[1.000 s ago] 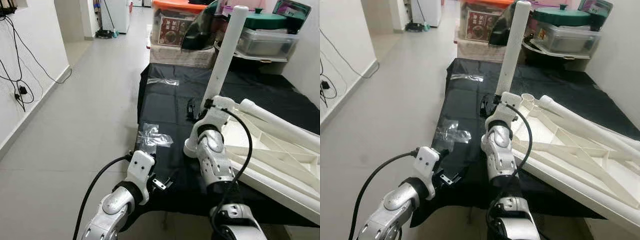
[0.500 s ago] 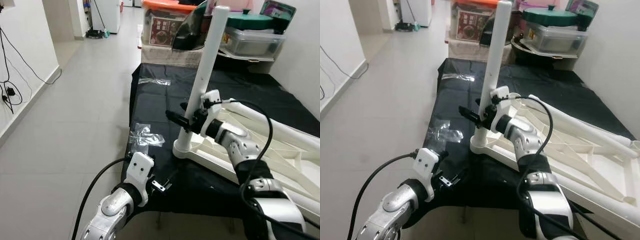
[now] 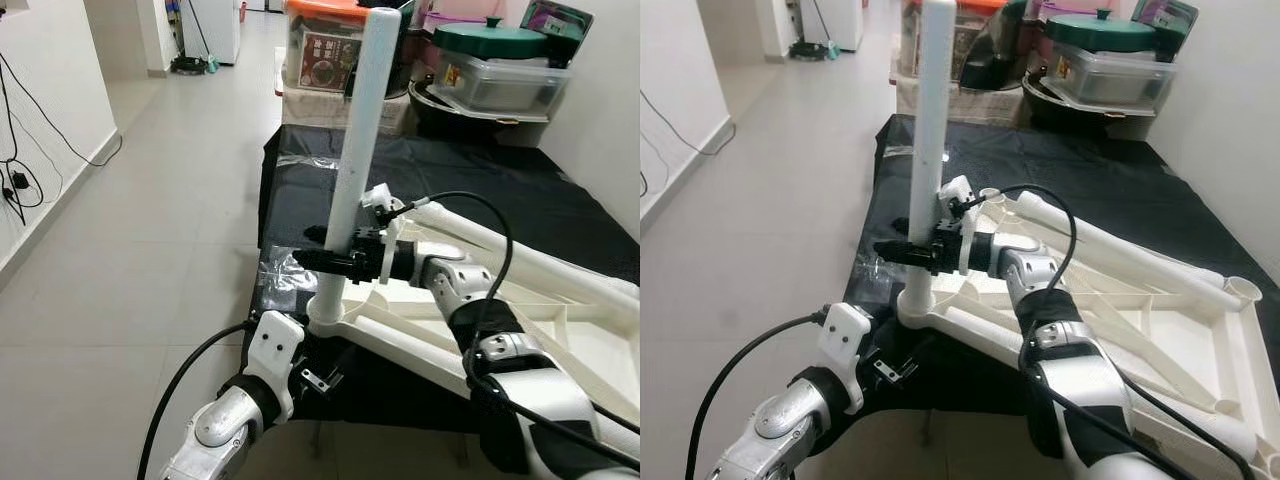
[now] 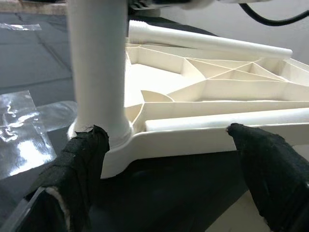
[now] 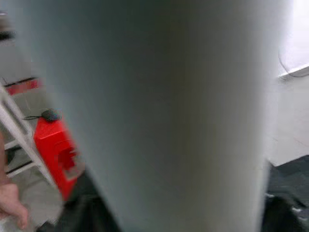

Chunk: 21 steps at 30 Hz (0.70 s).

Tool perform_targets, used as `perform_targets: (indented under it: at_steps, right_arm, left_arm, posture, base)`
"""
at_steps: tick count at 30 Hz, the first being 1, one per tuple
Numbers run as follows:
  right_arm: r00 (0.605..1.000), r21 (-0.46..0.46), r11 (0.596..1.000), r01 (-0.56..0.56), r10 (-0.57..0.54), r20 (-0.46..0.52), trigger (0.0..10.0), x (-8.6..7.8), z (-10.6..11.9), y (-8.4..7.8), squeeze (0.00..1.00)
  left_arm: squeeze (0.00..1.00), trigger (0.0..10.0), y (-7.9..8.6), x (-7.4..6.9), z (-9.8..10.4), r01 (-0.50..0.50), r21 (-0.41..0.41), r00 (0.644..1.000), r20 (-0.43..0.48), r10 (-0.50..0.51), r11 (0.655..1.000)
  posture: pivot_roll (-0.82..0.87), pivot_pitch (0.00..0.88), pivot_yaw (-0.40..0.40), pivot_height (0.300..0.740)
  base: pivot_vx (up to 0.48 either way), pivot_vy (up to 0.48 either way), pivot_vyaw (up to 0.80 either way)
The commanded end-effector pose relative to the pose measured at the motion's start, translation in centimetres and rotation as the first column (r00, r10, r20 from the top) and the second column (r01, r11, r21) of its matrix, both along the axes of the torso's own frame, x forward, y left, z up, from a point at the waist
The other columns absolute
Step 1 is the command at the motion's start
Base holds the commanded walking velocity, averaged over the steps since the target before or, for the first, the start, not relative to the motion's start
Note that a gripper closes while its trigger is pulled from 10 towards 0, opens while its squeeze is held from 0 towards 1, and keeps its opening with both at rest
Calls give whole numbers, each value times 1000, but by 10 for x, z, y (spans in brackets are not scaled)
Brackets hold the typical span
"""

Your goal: Building children table

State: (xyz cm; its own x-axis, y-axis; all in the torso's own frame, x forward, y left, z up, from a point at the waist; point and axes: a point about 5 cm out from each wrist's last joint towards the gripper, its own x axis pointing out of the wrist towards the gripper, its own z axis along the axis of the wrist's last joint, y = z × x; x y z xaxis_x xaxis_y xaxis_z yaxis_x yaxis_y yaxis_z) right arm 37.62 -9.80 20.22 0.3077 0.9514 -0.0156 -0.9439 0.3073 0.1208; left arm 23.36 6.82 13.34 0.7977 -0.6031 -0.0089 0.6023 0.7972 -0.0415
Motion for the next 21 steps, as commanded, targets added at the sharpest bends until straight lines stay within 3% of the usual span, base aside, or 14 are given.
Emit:
perform_targets:
  at_steps: [1,4,7,9,10,11,12,14,15,16,17,19,20,21]
  right_arm:
    - [998,-1,999,45,-45,33,0,3,4,7,0]
    - [988,21,990,139,-140,71,0,6,6,3,0]
    - [892,49,898,438,-441,98,0,16,6,-12,0]
    - [892,49,898,438,-441,98,0,16,6,-12,0]
    - [819,64,824,563,-567,86,0,20,5,-20,0]
    - [685,67,689,722,-725,75,0,24,3,-32,0]
    - [685,67,689,722,-725,75,0,24,3,-32,0]
    - [322,59,323,945,-946,31,0,20,-5,-60,0]
    - [322,59,323,945,-946,31,0,20,-5,-60,0]
    - [158,60,158,986,-987,5,0,11,-10,-68,0]
    - [53,58,52,997,-998,-18,0,3,-14,-72,0]
    - [53,58,52,997,-998,-18,0,3,-14,-72,0]
    - [-79,64,-84,994,-994,-72,0,-8,-19,-63,0]
    - [-79,64,-84,994,-994,-72,0,-8,-19,-63,0]
  left_arm:
    - [0,10000,-1,-2,0,5,-6,1000,-8,-5,1000]
    - [0,10000,-1,-1,1,4,-7,1000,-11,-4,1000]
    - [0,10000,-2,1,1,5,-8,1000,-11,-5,1000]
    - [0,10000,-2,1,1,5,-8,1000,-11,-5,1000]
    - [0,10000,-2,2,1,5,-9,1000,-12,-5,1000]
    - [0,10000,-2,3,1,5,-9,1000,-13,-5,1000]
    - [0,10000,-2,3,1,5,-9,1000,-13,-5,1000]
    - [0,10000,-2,5,1,5,-11,1000,-14,-5,1000]
    - [0,10000,-2,5,1,5,-11,1000,-14,-5,1000]
    - [0,10000,-2,6,0,6,-12,1000,-15,-7,1000]
    - [0,10000,-2,6,0,7,-12,1000,-15,-8,1000]
    - [0,10000,-2,6,0,7,-12,1000,-15,-8,1000]
    - [0,10000,-3,8,-1,8,-10,1000,-14,-8,1000]
    - [0,10000,-3,8,-1,8,-10,1000,-14,-8,1000]
  posture:
    - [171,0,-153,740]
    - [167,0,-152,740]
    - [150,0,-142,740]
    - [150,0,-142,740]
    - [147,0,-138,740]
    - [137,0,-132,740]
    - [137,0,-132,740]
    - [130,0,-127,740]
    - [130,0,-127,740]
    - [124,0,-121,740]
    - [124,0,-121,740]
    - [124,0,-121,740]
    - [126,0,-119,740]
    - [126,0,-119,740]
  base:
    - [0,0,0]
    - [0,0,0]
    - [0,0,0]
    - [0,0,0]
    - [0,0,0]
    - [0,0,0]
    - [0,0,0]
    - [0,0,0]
    - [0,0,0]
    - [0,0,0]
    - [0,0,0]
    - [0,0,0]
    - [0,0,0]
    - [0,0,0]
